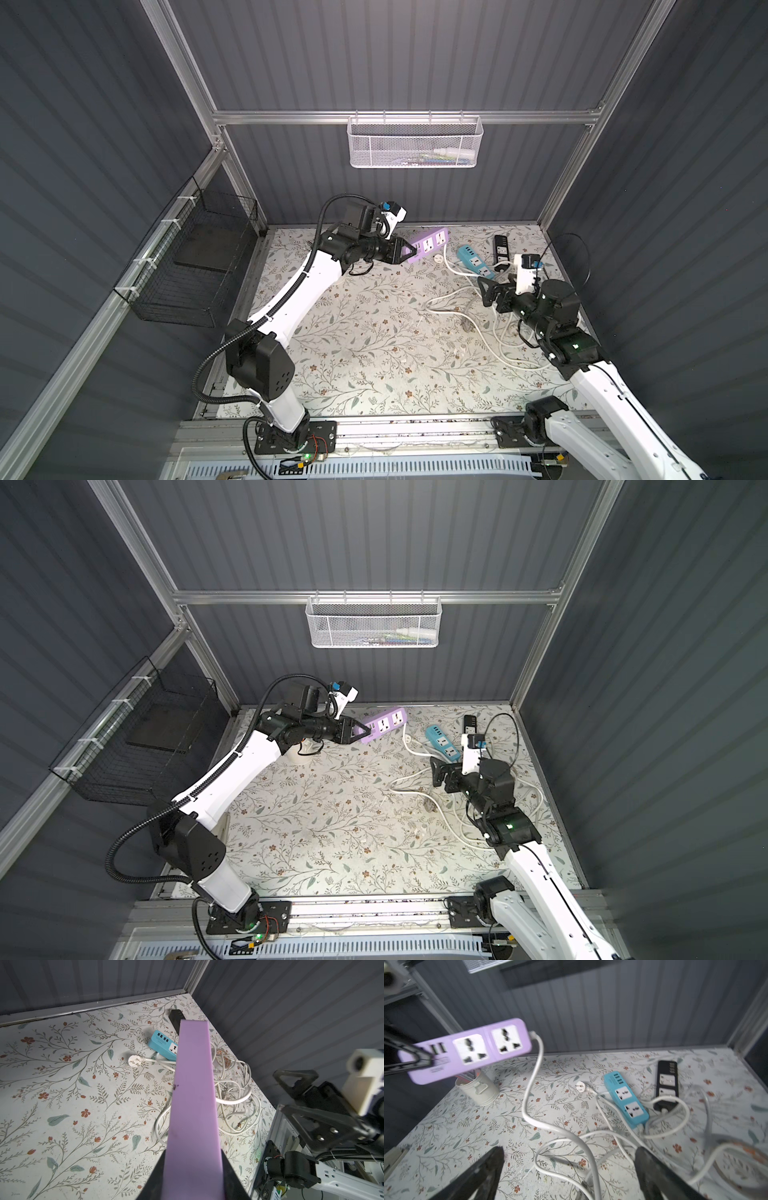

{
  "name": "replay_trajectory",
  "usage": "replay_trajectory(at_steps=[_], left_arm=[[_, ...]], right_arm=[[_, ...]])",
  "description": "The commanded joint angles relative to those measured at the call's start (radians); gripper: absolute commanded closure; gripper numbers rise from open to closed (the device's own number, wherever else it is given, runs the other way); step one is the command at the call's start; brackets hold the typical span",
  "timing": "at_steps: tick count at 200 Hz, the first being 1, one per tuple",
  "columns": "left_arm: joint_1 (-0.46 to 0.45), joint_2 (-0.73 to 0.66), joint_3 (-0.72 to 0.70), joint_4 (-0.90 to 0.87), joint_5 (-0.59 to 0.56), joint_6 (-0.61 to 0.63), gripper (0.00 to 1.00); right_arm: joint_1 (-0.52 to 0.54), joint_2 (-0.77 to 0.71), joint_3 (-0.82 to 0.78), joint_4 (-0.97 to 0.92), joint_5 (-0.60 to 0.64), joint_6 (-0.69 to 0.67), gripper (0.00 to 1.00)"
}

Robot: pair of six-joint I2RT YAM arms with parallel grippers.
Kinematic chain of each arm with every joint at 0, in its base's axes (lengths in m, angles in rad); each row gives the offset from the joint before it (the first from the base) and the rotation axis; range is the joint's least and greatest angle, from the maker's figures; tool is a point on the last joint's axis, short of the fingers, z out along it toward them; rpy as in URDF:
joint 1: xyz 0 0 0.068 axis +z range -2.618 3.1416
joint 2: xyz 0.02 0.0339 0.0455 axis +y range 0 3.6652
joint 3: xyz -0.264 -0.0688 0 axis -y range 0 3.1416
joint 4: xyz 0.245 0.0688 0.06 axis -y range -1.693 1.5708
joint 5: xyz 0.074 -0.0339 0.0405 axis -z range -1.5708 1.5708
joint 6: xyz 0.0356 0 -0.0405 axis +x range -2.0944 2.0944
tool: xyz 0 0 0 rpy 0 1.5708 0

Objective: Unwrap the cord wrapped around the power strip
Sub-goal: Place the power strip at the center of the board.

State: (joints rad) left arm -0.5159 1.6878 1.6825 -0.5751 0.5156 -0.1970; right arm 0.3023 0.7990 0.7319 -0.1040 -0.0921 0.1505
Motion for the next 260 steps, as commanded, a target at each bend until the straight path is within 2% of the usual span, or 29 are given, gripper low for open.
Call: replay_trajectory(at_steps=[1, 49, 74, 132, 205, 260], left_arm=[[0.005, 0.007, 0.055, -0.045, 0.012, 0.044, 1.00], [0.005, 0.007, 0.080, -0.092, 0.026, 0.067, 1.00], [0.005, -0.001, 0.082, -0.101, 0.031, 0.077, 1.00], [0.006, 0.006, 0.105, -0.143, 0.067, 0.090, 1.00], [0.004, -0.008, 0.113, -0.172, 0.103, 0.102, 1.00], [0.005, -0.004, 0.112, -0.183, 0.142, 0.102, 1.00]], right_arm=[[0.064, 0.039, 0.089, 0.012, -0.035, -0.216, 0.01], [0.194, 0.190, 0.237, -0.089, -0.004, -0.482, 0.01], [0.232, 0.238, 0.295, -0.132, 0.030, -0.557, 0.01], [0.262, 0.351, 0.418, -0.215, 0.025, -0.726, 0.01], [0.272, 0.495, 0.513, -0.240, 0.022, -0.844, 0.01], [0.270, 0.562, 0.510, -0.110, 0.080, -0.921, 0.01]])
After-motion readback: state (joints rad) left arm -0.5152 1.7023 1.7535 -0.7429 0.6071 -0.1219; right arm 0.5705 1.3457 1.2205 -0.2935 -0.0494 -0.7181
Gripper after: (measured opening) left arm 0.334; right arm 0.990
